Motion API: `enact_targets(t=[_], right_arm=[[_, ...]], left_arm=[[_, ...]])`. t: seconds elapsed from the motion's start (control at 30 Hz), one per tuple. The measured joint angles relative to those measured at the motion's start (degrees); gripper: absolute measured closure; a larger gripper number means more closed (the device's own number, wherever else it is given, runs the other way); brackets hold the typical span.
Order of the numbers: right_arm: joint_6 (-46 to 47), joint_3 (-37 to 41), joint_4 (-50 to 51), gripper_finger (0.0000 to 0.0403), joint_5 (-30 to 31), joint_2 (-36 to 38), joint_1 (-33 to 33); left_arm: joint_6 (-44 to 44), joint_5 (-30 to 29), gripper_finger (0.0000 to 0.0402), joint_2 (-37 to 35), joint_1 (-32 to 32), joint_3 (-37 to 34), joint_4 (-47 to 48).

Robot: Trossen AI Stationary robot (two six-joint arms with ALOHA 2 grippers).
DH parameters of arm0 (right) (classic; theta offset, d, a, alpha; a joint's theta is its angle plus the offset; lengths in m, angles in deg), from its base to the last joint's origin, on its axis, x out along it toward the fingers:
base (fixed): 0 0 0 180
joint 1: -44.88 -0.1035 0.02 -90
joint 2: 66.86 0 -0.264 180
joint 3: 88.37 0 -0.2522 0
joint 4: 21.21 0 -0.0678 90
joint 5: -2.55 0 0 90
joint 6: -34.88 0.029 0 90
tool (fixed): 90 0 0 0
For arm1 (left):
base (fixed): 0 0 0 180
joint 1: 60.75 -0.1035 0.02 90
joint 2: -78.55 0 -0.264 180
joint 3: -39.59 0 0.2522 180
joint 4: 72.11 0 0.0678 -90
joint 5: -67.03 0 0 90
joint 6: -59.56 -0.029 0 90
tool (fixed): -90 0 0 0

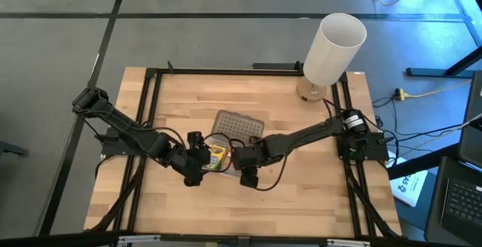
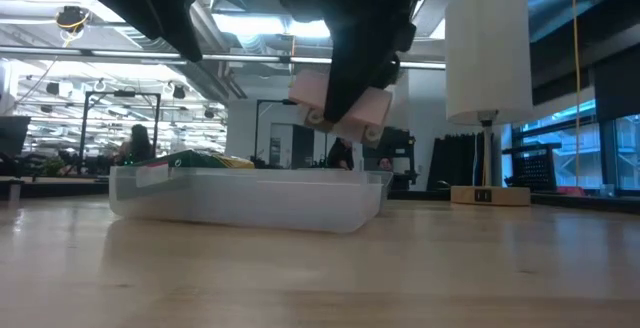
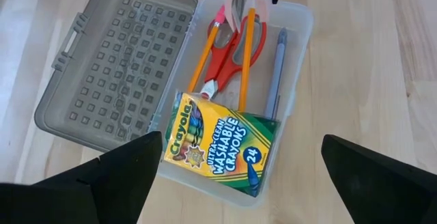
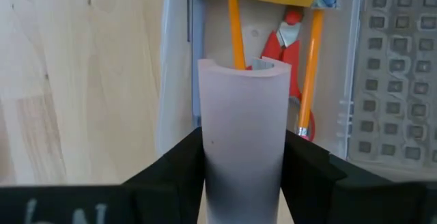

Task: Pack school essentials
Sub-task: Put the sticky notes into the black supply box

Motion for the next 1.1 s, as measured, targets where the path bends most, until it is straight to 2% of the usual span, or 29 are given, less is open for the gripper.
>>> enact_targets(t=[0.3, 0.7, 1.1], right_arm=[[-0.16, 0.21, -0.55, 0.0231, -0.33, -0.02, 0.23], [-1.64, 2.49, -3.32, 0.0137, -0.46, -0.04, 1.04], [-4.27, 2.54, -6.03, 0.0087, -0.43, -0.04, 1.3]], left_arm=[[0.0, 0.02, 0.0008, 0.0, 0.0, 0.0, 0.0], [0.0, 0.07, 0.0008, 0.0, -0.04, 0.0, 0.02], [0.0, 0.04, 0.0008, 0.0, -0.04, 0.0, 0.02]])
